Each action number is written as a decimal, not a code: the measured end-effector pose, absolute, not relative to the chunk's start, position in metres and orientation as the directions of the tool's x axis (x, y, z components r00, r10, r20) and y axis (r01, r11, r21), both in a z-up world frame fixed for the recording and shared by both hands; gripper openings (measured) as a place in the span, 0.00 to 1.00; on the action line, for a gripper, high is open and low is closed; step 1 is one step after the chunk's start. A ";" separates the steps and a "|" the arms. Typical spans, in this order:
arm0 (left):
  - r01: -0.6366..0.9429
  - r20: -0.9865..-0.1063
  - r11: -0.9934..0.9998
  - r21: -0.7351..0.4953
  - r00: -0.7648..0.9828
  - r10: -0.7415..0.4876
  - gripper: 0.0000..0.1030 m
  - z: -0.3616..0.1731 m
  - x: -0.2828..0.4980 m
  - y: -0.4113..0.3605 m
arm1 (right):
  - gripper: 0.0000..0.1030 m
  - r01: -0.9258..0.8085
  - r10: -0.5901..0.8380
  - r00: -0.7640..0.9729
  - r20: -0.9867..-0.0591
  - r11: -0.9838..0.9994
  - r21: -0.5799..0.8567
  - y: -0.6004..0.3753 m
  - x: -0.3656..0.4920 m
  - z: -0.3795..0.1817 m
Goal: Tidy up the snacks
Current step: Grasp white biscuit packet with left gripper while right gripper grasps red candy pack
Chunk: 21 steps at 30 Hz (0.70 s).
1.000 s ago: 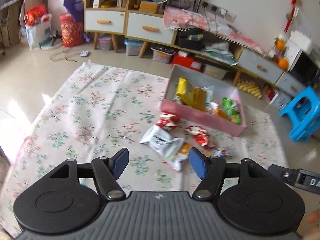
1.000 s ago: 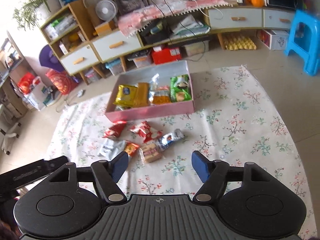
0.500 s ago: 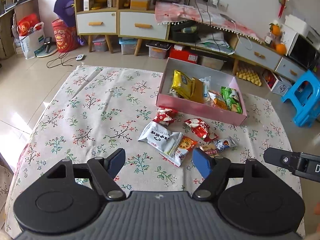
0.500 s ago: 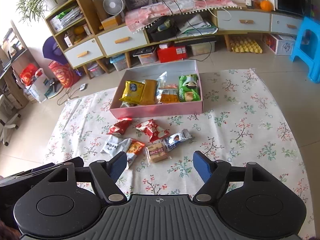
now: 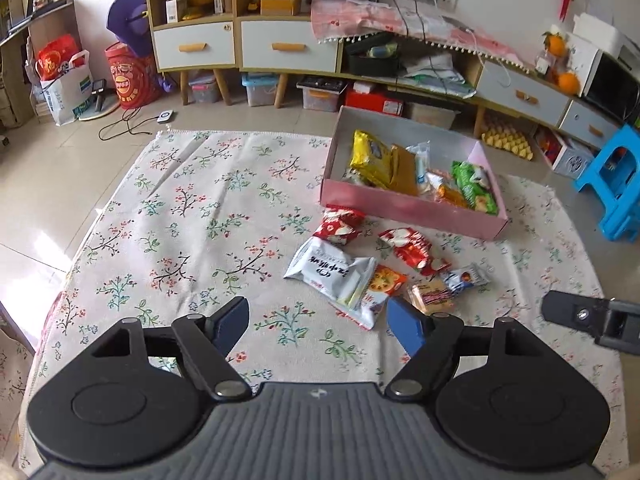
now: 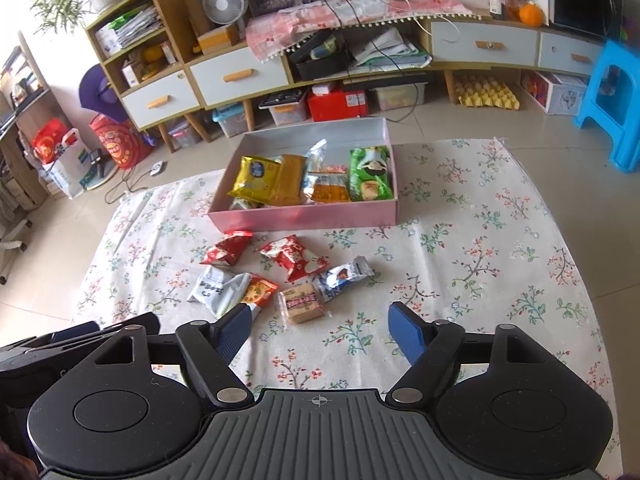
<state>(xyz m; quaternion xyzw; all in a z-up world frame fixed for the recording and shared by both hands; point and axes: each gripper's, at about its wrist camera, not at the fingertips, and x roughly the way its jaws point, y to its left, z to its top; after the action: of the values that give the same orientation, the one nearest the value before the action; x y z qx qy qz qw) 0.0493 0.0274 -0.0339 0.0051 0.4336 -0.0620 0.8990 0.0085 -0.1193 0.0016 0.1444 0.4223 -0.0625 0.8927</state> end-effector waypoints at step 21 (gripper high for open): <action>0.121 -0.782 0.992 0.028 0.621 -0.054 0.73 -0.044 0.057 0.022 | 0.78 0.265 -0.010 0.592 -0.806 0.947 0.183 -0.131 0.022 -0.019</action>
<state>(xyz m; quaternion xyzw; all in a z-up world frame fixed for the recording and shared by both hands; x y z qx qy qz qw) 0.0568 0.0221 -0.0445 0.0390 0.4324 -0.0488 0.8995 0.0216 -0.1308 -0.0190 0.1434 0.4451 -0.0782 0.8805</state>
